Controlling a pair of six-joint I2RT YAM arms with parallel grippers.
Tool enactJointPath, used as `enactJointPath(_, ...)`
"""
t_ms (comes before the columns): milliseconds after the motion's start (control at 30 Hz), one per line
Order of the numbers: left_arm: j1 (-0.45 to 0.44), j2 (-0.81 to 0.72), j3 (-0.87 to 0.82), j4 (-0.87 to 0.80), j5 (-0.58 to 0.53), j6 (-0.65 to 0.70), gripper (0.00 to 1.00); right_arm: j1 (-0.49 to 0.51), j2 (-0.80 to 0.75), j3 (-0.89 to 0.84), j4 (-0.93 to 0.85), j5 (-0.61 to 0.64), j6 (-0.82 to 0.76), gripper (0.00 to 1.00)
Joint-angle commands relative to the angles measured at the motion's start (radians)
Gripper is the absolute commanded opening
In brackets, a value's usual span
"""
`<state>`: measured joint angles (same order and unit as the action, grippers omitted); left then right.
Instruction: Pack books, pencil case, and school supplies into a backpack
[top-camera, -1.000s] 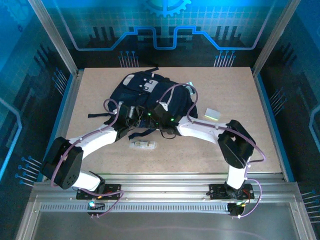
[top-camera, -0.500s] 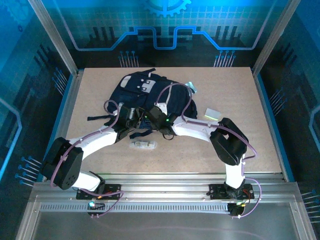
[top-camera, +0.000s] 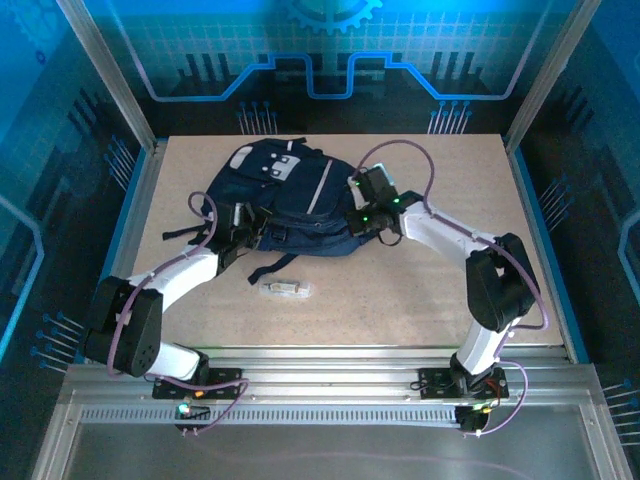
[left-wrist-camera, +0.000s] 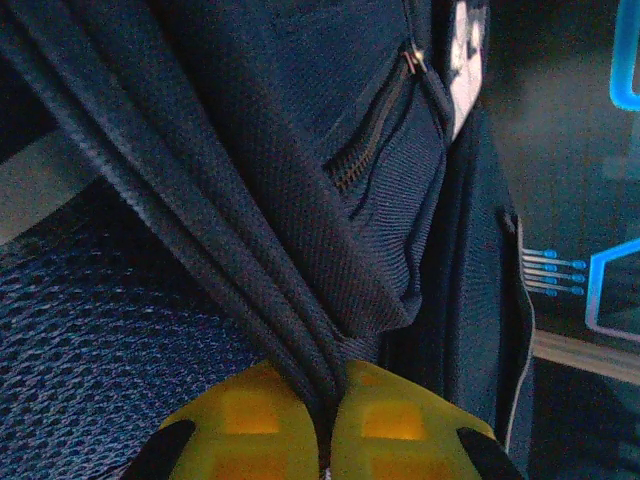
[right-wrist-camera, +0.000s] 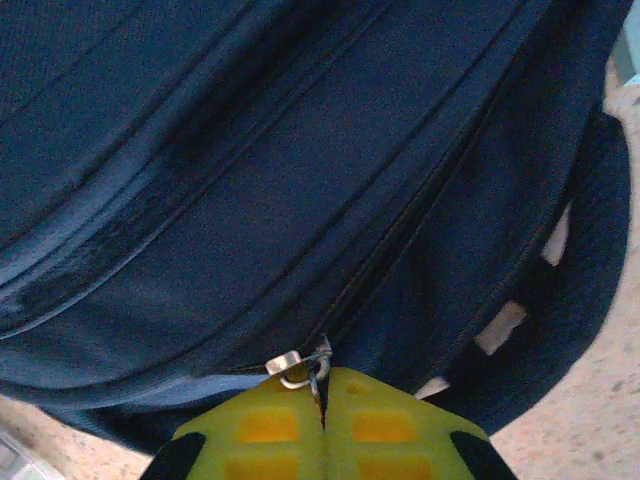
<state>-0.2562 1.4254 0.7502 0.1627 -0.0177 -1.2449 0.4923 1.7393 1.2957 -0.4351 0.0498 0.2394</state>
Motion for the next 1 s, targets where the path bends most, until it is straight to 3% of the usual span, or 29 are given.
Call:
enactJointPath(0,0.05,-0.038,0.04,-0.041,-0.049,0.107,0.0,-0.126,-0.005,0.059,-0.093,0.021,-0.103,0.0)
enactJointPath(133,0.083,-0.002,0.09,-0.083,-0.011,0.181,0.0,-0.171,0.039,0.138,-0.136,-0.076,-0.137,0.0)
enactJointPath(233,0.111,0.047,0.129,-0.076,-0.021,0.223,0.0,-0.155,0.024,0.129,-0.126,-0.249,-0.156,0.0)
enactJointPath(333,0.139,0.134,0.192,-0.035,-0.01,0.26,0.0,-0.112,0.014,0.123,-0.125,-0.383,-0.145,0.0)
enactJointPath(533,0.154,0.324,0.369,0.004,0.104,0.281,0.0,0.027,0.033,0.134,-0.078,-0.479,-0.066,0.0)
enactJointPath(567,0.157,0.346,0.4,-0.007,0.135,0.284,0.07,0.049,0.046,0.148,-0.068,-0.476,-0.047,0.0)
enactJointPath(667,0.163,0.367,0.456,-0.065,0.2,0.296,0.61,0.1,0.096,0.191,-0.019,-0.463,-0.003,0.0)
enactJointPath(700,0.163,0.356,0.457,-0.091,0.202,0.299,0.69,0.11,0.117,0.21,-0.006,-0.461,0.011,0.0)
enactJointPath(767,0.163,0.305,0.432,-0.139,0.197,0.31,0.78,0.124,0.174,0.269,-0.003,-0.46,0.032,0.0)
enactJointPath(967,0.152,0.088,0.212,-0.154,0.196,0.241,0.81,0.136,0.289,0.369,-0.004,-0.424,0.092,0.0)
